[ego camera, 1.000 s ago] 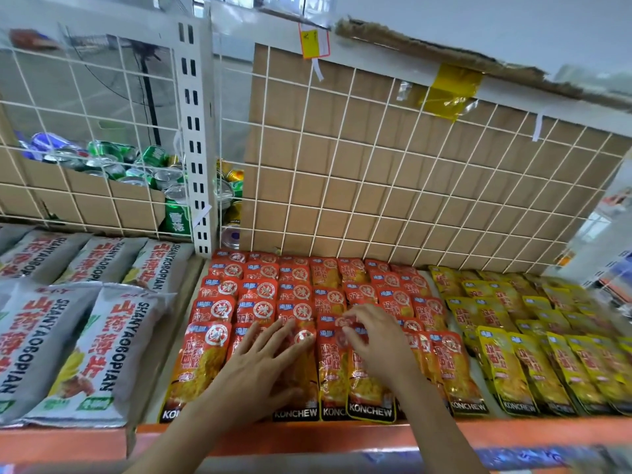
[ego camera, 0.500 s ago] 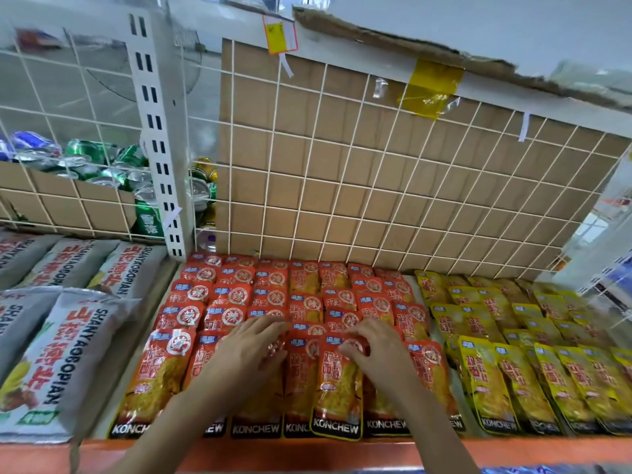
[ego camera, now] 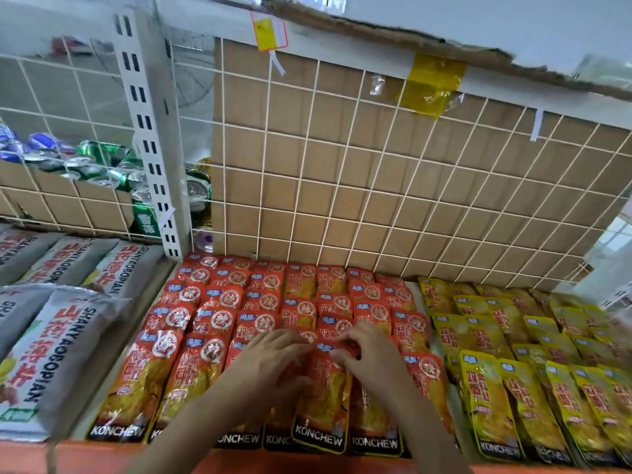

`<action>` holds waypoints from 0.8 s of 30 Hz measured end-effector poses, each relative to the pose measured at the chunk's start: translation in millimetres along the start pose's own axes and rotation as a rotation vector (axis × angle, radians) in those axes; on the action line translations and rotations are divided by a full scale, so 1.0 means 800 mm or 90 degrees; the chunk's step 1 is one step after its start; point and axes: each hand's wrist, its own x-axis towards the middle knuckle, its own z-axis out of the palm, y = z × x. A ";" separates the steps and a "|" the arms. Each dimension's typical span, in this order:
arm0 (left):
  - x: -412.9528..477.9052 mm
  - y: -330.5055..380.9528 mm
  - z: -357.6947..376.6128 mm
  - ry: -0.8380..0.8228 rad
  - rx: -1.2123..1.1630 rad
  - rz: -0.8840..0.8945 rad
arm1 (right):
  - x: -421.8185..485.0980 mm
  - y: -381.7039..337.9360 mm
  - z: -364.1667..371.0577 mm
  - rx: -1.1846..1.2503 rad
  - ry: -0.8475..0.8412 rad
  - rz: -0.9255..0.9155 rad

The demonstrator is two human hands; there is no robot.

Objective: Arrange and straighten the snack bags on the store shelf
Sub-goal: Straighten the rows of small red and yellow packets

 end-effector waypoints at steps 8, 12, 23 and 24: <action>-0.001 0.018 0.004 -0.007 -0.048 -0.023 | 0.007 -0.004 -0.010 0.113 -0.020 0.015; 0.004 0.014 0.011 0.014 -0.013 -0.004 | 0.007 0.012 -0.021 0.122 0.001 0.033; 0.001 0.004 0.023 -0.065 0.095 -0.009 | 0.008 0.041 -0.040 0.035 -0.011 0.051; 0.002 0.002 0.024 -0.053 0.100 -0.030 | 0.008 0.042 -0.041 0.028 -0.008 0.047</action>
